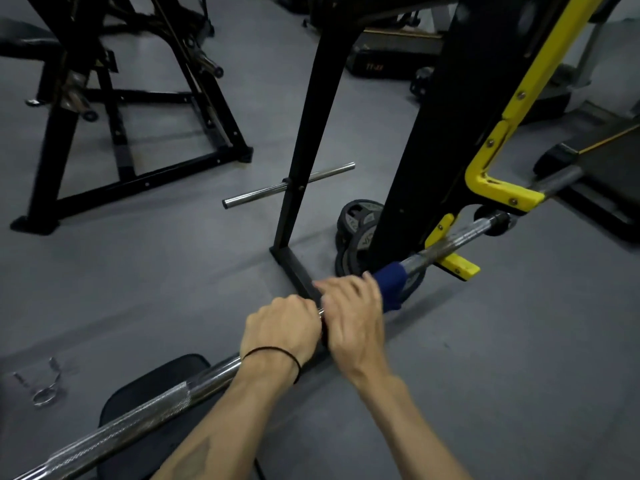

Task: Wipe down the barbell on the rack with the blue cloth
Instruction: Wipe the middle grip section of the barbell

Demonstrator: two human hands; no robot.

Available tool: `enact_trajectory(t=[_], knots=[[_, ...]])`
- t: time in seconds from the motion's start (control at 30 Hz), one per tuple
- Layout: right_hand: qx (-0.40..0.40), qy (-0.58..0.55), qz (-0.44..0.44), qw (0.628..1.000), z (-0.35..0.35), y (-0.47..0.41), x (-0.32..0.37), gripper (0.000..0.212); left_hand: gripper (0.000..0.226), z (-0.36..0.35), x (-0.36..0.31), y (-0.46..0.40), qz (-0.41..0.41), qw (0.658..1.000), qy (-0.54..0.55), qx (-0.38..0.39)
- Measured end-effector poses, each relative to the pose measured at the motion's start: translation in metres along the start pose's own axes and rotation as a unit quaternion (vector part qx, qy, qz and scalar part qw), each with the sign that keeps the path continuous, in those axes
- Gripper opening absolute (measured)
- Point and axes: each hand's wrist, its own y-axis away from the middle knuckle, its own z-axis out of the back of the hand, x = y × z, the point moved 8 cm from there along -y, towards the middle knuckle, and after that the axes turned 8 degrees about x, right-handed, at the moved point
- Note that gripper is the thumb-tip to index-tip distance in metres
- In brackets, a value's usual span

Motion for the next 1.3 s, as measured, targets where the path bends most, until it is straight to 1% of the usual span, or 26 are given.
enact_trajectory(t=[0.07, 0.1, 0.13, 0.17, 0.23, 0.3, 0.37, 0.4, 0.43, 0.5, 0.53, 0.63, 0.7, 0.77, 0.8, 0.83, 0.9, 0.93, 0.97, 1.0, 1.07, 1.13, 1.17, 1.2, 1.23, 1.3], knots=[[0.065, 0.012, 0.066, 0.996, 0.0, 0.003, 0.01, 0.053, 0.036, 0.0, 0.003, -0.003, 0.024, 0.998, 0.042, 0.05], [0.1, 0.037, 0.094, 0.99, 0.003, -0.001, 0.003, 0.055, 0.035, 0.001, 0.004, -0.002, 0.033, 0.996, 0.053, 0.064], [0.122, 0.065, 0.109, 0.984, 0.009, -0.007, -0.01, 0.055, 0.034, 0.0, 0.004, -0.003, 0.034, 0.995, 0.053, 0.073], [0.123, 0.087, 0.103, 0.983, 0.017, -0.017, -0.029, 0.054, 0.033, 0.0, 0.004, -0.003, 0.028, 0.996, 0.042, 0.077], [0.1, 0.102, 0.035, 0.989, 0.037, -0.035, -0.073, 0.053, 0.032, 0.001, 0.004, -0.002, 0.024, 0.997, 0.021, 0.067], [0.054, 0.087, -0.037, 0.994, 0.047, -0.038, -0.095, 0.055, 0.032, 0.002, 0.003, -0.001, 0.024, 0.998, -0.004, 0.052], [0.0, 0.048, -0.101, 0.994, 0.042, -0.031, -0.089, 0.056, 0.031, 0.002, -0.002, -0.002, 0.018, 0.998, -0.037, 0.036], [-0.018, 0.021, -0.121, 0.992, 0.035, -0.024, -0.075, 0.056, 0.03, 0.001, -0.002, 0.0, 0.018, 0.998, -0.049, 0.035], [-0.024, 0.001, -0.12, 0.992, 0.026, -0.016, -0.058, 0.056, 0.028, 0.0, -0.003, 0.0, 0.016, 0.998, -0.056, 0.034], [-0.007, -0.007, -0.059, 0.998, 0.011, -0.002, -0.025, 0.051, 0.027, 0.0, -0.004, -0.002, 0.014, 0.997, -0.067, 0.033], [0.015, -0.004, -0.021, 1.0, 0.006, 0.003, -0.018, 0.049, 0.027, 0.0, -0.004, -0.002, 0.01, 0.997, -0.074, 0.031], [0.107, 0.047, 0.068, 0.991, 0.012, -0.004, -0.034, 0.052, 0.028, -0.001, -0.007, -0.002, 0.003, 0.997, -0.079, 0.016], [0.117, 0.084, 0.076, 0.987, 0.023, -0.018, -0.058, 0.056, 0.034, 0.0, -0.006, -0.001, 0.016, 0.996, -0.082, 0.004], [0.074, 0.073, 0.034, 0.994, 0.035, -0.026, -0.079, 0.054, 0.045, 0.003, -0.003, 0.0, 0.037, 0.996, -0.075, -0.014], [0.036, 0.057, 0.003, 0.998, 0.038, -0.025, -0.083, 0.052, 0.049, 0.004, -0.003, 0.001, 0.037, 0.997, -0.069, -0.023], [-0.008, 0.035, -0.035, 0.999, 0.038, -0.023, -0.081, 0.051, 0.051, 0.005, -0.004, 0.001, 0.035, 0.997, -0.067, -0.026], [-0.088, -0.017, -0.131, 0.987, 0.028, -0.016, -0.063, 0.052, 0.055, 0.006, -0.004, 0.003, 0.04, 0.997, -0.057, -0.031], [-0.106, -0.036, -0.156, 0.981, 0.021, -0.011, -0.047, 0.055, 0.058, 0.007, -0.004, 0.004, 0.043, 0.997, -0.051, -0.037], [-0.104, -0.048, -0.151, 0.982, 0.012, -0.006, -0.029, 0.057, 0.059, 0.007, -0.005, 0.004, 0.043, 0.997, -0.052, -0.045], [-0.088, -0.056, -0.122, 0.987, 0.004, 0.001, -0.013, 0.058, 0.059, 0.008, -0.005, 0.005, 0.044, 0.996, -0.054, -0.049], [-0.027, -0.053, -0.045, 0.997, -0.002, 0.011, 0.003, 0.059, 0.055, 0.008, -0.006, 0.006, 0.032, 0.995, -0.077, -0.049], [0.051, -0.005, 0.044, 0.998, 0.004, 0.008, -0.007, 0.057, 0.057, 0.007, -0.009, 0.006, 0.011, 0.995, -0.088, -0.05], [0.087, 0.03, 0.081, 0.992, 0.008, 0.001, -0.018, 0.057, 0.058, 0.006, -0.008, 0.005, 0.014, 0.995, -0.083, -0.049], [0.103, 0.059, 0.098, 0.988, 0.013, -0.009, -0.033, 0.057, 0.059, 0.008, -0.006, 0.004, 0.023, 0.996, -0.073, -0.052], [0.103, 0.075, 0.092, 0.988, 0.022, -0.019, -0.051, 0.057, 0.06, 0.01, -0.003, 0.005, 0.036, 0.996, -0.066, -0.054], [0.065, 0.072, 0.039, 0.995, 0.041, -0.033, -0.083, 0.056, 0.058, 0.012, -0.003, 0.008, 0.06, 0.994, -0.064, -0.061]])
